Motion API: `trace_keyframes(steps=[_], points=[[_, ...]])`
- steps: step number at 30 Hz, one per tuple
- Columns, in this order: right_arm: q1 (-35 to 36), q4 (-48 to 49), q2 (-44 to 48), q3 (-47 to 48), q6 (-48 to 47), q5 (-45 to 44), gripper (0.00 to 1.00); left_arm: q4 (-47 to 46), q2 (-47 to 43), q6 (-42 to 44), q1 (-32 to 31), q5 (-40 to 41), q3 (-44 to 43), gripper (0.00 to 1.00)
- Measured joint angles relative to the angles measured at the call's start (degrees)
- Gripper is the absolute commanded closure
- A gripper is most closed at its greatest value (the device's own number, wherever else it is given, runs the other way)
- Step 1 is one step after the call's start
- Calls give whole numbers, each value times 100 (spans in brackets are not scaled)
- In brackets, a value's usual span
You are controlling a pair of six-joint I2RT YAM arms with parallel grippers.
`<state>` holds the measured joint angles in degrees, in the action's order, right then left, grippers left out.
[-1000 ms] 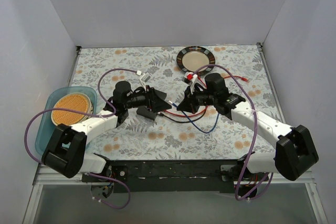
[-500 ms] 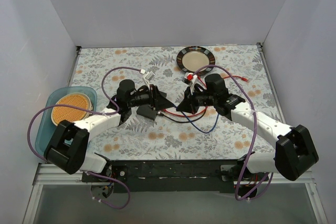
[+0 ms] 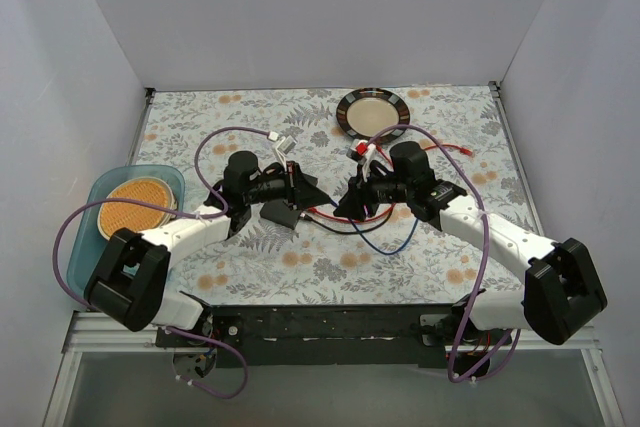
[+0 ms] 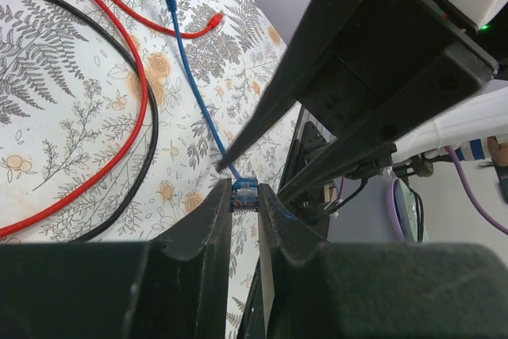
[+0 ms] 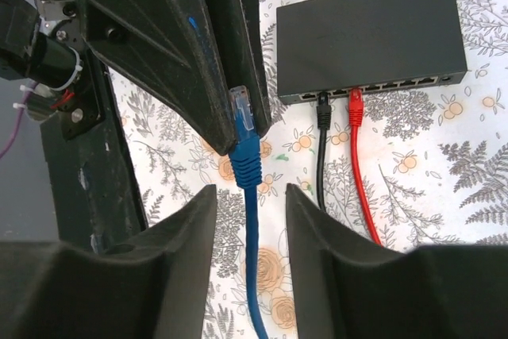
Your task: Insert the plug into the switch port
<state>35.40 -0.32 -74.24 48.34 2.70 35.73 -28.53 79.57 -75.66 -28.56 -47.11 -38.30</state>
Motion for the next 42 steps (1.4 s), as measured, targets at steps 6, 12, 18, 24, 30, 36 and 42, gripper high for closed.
trace_keyframes(steps=[6, 12, 18, 24, 30, 36, 42], points=[[-2, -142, 68, 61, -90, 2, 31, 203, -208, 315, -13, 140, 11, 100], [-92, -210, 297, 258, -133, 494, 25, 7, -953, 728, -13, 269, 415, 100], [-164, -11, 310, 461, 15, 1412, 23, -560, -1351, 881, -13, -96, 743, 100], [-164, 221, 251, 599, 271, 2015, 34, -1239, -1329, 741, -20, -664, 848, 100], [-146, 223, 98, 667, 334, 2107, 48, -1399, -1327, 684, -46, -802, 848, 100], [-111, 216, -81, 671, 339, 2100, 56, -1349, -1331, 691, -57, -800, 846, 100], [-37, 175, -179, 769, 339, 2052, 59, -1257, -1331, 723, -57, -785, 846, 100]])
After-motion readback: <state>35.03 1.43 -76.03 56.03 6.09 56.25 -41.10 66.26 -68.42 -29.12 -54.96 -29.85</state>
